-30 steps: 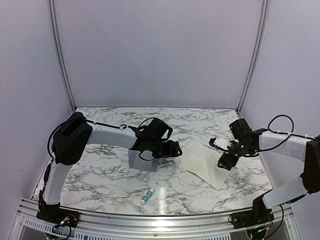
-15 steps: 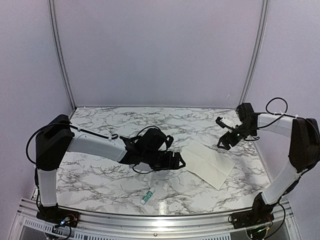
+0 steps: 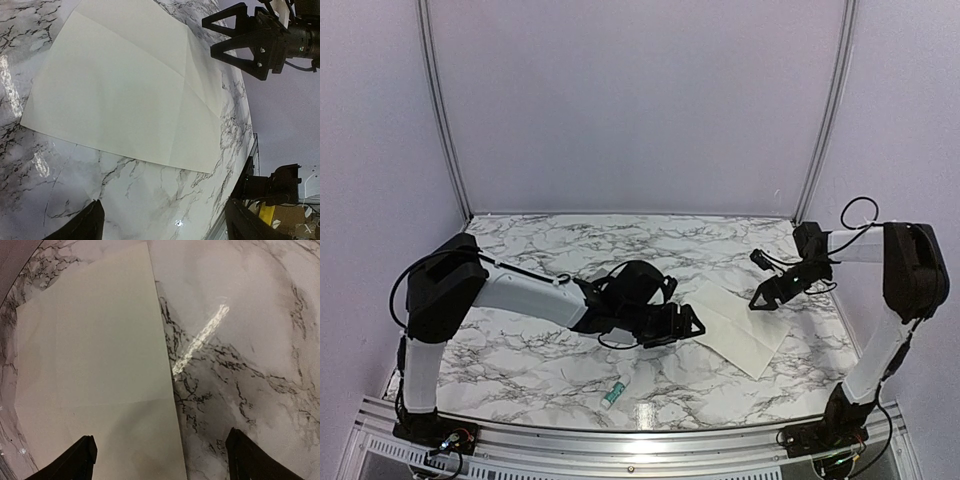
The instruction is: Place the letter into the envelope and seal it
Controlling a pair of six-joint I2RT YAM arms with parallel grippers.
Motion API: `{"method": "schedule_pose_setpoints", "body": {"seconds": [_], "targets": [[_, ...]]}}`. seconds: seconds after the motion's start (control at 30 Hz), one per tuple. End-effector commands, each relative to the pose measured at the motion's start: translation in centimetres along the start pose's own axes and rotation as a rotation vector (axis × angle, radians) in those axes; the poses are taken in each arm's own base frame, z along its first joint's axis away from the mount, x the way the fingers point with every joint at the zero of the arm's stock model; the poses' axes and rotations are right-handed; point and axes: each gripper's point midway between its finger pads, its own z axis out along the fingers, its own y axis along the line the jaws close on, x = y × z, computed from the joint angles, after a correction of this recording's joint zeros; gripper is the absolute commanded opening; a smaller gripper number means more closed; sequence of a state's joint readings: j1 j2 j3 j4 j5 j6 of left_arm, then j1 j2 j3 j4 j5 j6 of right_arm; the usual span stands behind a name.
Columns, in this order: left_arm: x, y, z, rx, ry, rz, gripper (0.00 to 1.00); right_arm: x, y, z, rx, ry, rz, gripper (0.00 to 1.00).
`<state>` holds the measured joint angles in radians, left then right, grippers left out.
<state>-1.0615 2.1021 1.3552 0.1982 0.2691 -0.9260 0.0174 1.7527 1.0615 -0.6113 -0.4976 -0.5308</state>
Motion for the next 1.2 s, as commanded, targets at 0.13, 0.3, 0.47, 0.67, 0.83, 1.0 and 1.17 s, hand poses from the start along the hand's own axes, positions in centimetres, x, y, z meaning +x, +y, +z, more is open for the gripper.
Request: {"method": "schedule_pose_setpoints", "body": {"seconds": [0.13, 0.3, 0.47, 0.67, 0.83, 1.0, 1.17], "targets": [[0.4, 0.4, 1.3, 0.022, 0.039, -0.047, 0.86, 2.7, 2.9, 0.4, -0.133, 0.066, 0.005, 0.83], [-0.2, 1.5, 1.7, 0.008, 0.035, -0.077, 0.86, 4.9, 4.5, 0.9, -0.188, 0.131, 0.000, 0.81], [-2.5, 2.1, 1.5, -0.007, -0.024, -0.065, 0.86, 5.9, 6.5, 0.8, -0.254, 0.158, -0.026, 0.79], [-8.5, 3.5, 0.3, -0.033, -0.150, -0.021, 0.86, 5.8, 9.5, 0.0, -0.358, 0.154, -0.089, 0.78], [-11.2, 3.6, -2.1, -0.074, -0.213, 0.025, 0.86, 5.2, 10.3, -0.9, -0.403, 0.137, -0.108, 0.78], [-8.5, 3.4, -4.6, -0.096, -0.195, 0.035, 0.86, 3.8, 7.7, -1.8, -0.305, 0.080, -0.090, 0.78], [-3.5, 3.2, -5.9, -0.097, -0.112, 0.040, 0.82, 2.6, 6.0, -1.3, -0.247, 0.049, -0.074, 0.77]]}}
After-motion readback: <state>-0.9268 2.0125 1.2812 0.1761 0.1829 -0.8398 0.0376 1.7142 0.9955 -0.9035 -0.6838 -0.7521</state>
